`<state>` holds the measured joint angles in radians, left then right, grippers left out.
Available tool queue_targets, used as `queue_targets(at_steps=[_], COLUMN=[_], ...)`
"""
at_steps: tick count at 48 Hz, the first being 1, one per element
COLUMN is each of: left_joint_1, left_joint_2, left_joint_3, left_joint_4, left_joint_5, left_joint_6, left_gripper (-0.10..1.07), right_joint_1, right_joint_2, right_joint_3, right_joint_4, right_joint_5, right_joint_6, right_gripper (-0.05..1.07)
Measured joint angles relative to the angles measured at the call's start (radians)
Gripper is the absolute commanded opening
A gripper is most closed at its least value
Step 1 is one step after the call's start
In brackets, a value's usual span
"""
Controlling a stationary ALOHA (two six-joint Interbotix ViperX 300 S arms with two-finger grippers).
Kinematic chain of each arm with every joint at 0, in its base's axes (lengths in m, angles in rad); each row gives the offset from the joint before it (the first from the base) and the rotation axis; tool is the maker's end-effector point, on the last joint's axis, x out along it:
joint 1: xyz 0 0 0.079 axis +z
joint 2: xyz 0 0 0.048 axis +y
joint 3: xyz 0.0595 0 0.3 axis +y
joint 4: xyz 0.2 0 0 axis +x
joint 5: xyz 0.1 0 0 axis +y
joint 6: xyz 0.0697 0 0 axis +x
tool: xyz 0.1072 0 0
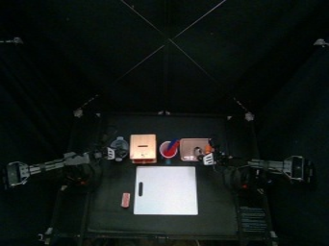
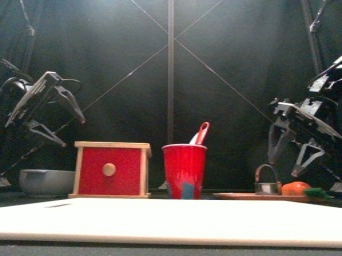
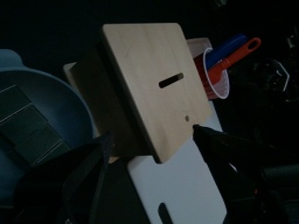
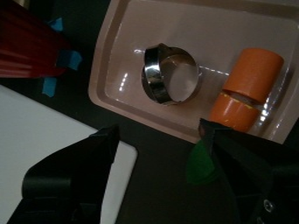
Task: Put salmon sushi in bowl
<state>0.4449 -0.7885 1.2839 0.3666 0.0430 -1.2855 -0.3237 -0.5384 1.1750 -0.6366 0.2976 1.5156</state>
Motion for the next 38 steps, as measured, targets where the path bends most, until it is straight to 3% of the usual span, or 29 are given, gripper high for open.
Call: queue_targets(at_steps=[4,9,15,19,23,32,38], left_joint_1=[-0.048,-0.199,-0.353,-0.407,-0.440,-0.488,-0.557], left_joint_2=[-0.002,-0.002,0.000,0.006,0.023,0.104,0.236], left_joint_3=[0.000,-0.005,-0.043,-0.091,-0.129,-0.178,-0.187], left_joint_4=[-0.025,-0.061,-0.169,-0.250,-0.288,-0.322,-0.390], left_joint_5=[0.005,0.084,0.334,0.552,0.657,0.568,0.523], left_joint_6=[0.002,-0.005,-0.012,-0.014,-0.017,-0.026,-0.043], left_gripper=[1.03,1.03,1.03,1.03,1.03,1.03,1.03], right_joint_1=[0.000,0.005,0.026,0.040,0.054,0.084,0.092], right_joint_2=[0.000,0.000,0.002,0.000,0.002,0.002,0.002], right_joint_3=[0.000,0.000,-0.008,-0.008,-0.008,-0.008,-0.009], right_joint_4=[0.002,0.006,0.011,0.012,0.015,0.028,0.031], right_joint_5=[0.000,-0.002,-0.002,-0.003,-0.003,-0.002,0.000], right_joint_6=[0.000,0.002,0.002,0.005,0.005,0.005,0.005], right_gripper=[1.01,1.01,1.01,1.01,1.01,1.01,1.01])
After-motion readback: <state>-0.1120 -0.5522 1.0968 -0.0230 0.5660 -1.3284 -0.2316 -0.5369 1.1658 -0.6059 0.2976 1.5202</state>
